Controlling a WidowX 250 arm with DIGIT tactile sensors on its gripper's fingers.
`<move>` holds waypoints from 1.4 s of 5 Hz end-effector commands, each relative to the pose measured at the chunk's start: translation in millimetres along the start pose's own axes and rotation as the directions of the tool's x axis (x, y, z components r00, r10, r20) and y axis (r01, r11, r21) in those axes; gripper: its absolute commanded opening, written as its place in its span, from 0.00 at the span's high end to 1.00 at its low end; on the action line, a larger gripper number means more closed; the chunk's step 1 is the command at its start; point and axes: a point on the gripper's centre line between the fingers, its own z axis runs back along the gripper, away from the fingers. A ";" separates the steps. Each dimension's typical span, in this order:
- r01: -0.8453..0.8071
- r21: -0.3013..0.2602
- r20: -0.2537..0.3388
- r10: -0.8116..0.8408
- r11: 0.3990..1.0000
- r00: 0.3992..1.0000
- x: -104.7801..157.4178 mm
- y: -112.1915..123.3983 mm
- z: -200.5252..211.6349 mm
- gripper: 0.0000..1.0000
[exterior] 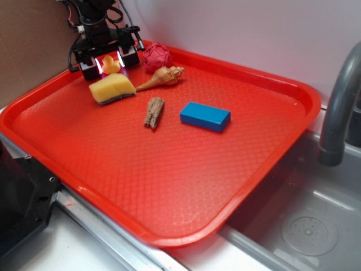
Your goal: Grab the yellow duck.
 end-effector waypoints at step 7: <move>0.590 -0.325 -0.187 -0.662 0.739 0.726 -78.9 11.0 209.1 1.00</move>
